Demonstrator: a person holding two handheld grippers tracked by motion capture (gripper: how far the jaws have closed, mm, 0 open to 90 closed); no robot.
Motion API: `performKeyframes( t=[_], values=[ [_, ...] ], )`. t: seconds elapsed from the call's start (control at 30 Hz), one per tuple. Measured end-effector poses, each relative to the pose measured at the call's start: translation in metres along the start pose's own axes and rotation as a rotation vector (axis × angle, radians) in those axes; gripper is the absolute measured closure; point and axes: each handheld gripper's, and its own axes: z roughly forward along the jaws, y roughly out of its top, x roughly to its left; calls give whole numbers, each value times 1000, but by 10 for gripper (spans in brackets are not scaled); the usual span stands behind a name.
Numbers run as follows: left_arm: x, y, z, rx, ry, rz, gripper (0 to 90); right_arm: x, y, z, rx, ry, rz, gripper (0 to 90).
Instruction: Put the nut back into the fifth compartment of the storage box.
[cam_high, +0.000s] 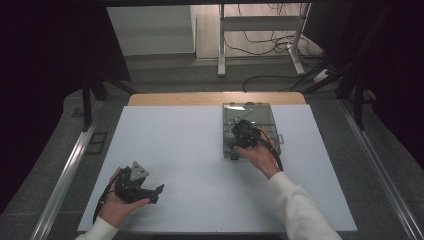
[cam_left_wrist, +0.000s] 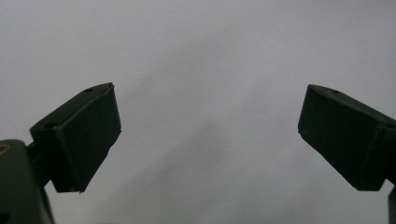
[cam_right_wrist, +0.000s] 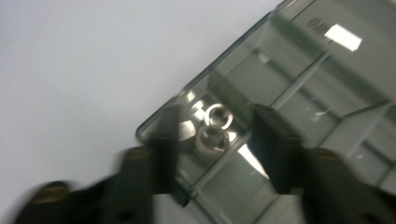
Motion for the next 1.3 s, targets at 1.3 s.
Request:
performKeyframes(
  t=[1.3],
  values=[
    [3,5,1,-26,-17,-29,63,1,-23,-28,-152,105,24,235]
  ],
)
